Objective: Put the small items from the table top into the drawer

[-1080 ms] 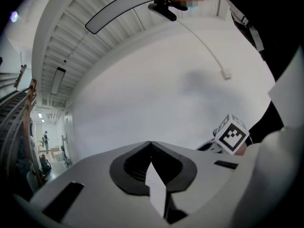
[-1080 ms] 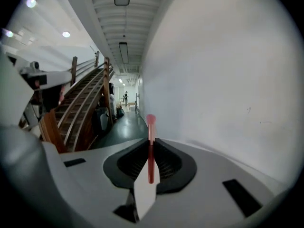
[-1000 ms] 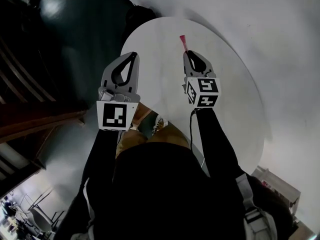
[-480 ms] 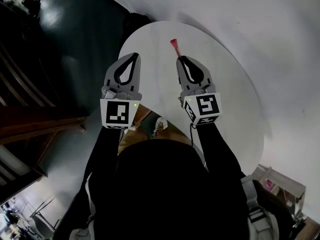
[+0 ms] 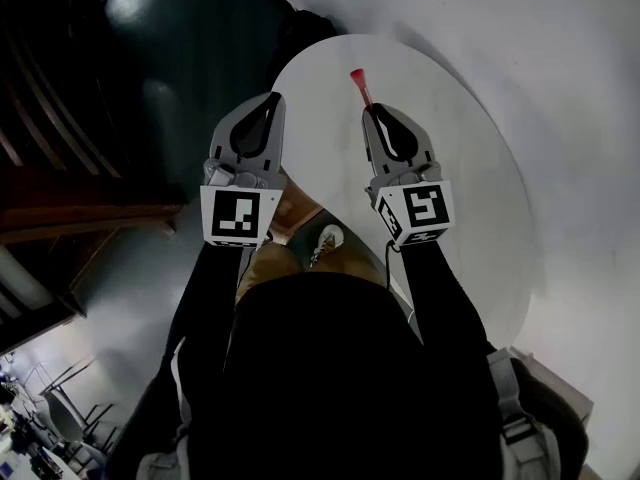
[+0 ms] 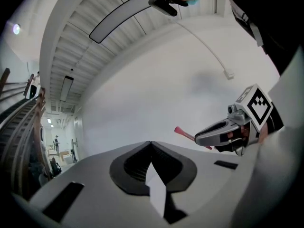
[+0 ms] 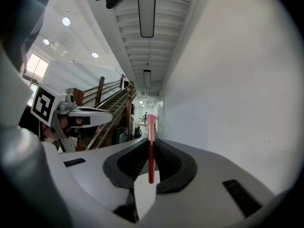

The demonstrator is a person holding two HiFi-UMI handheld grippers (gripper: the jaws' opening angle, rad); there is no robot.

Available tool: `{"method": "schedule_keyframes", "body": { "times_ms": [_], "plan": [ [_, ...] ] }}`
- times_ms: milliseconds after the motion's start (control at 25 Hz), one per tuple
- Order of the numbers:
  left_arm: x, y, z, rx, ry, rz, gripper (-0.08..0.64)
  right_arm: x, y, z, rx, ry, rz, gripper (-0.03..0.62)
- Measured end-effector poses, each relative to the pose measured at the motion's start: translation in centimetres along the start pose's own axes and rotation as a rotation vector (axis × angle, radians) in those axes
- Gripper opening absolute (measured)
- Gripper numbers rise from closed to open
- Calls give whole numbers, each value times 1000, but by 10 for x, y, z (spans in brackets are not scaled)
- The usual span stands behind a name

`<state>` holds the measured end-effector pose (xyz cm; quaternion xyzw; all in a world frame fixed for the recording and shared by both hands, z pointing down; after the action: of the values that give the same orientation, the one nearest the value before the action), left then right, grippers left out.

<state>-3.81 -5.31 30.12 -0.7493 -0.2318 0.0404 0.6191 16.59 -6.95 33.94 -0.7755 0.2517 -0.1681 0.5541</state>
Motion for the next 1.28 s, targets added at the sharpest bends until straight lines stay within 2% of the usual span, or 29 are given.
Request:
{"method": "schedule_keyframes", "body": {
  "times_ms": [360, 640, 800, 1280],
  "plan": [
    [-59, -23, 51, -55, 125, 7, 15, -69, 21, -45, 21, 154, 39, 63],
    [-80, -37, 66, -74, 134, 13, 15, -104, 8, -72, -49, 188, 48, 63],
    [-86, -50, 70, -97, 115, 19, 15, -119, -20, -87, -146, 190, 44, 63],
    [-97, -83, 73, -135, 54, 37, 15, -168, -142, -116, -494, 210, -2, 63]
  ]
}}
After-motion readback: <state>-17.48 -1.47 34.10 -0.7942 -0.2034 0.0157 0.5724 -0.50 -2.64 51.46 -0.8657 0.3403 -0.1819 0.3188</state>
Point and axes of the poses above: the fingertips, and each gripper's own axes: z backward along the fingers, x to its right, y out of its top, the point moved 8 cm from there along z, backward along the fingers, and after that the axes turned 13 degrees about -x, right-handed, at the moved point
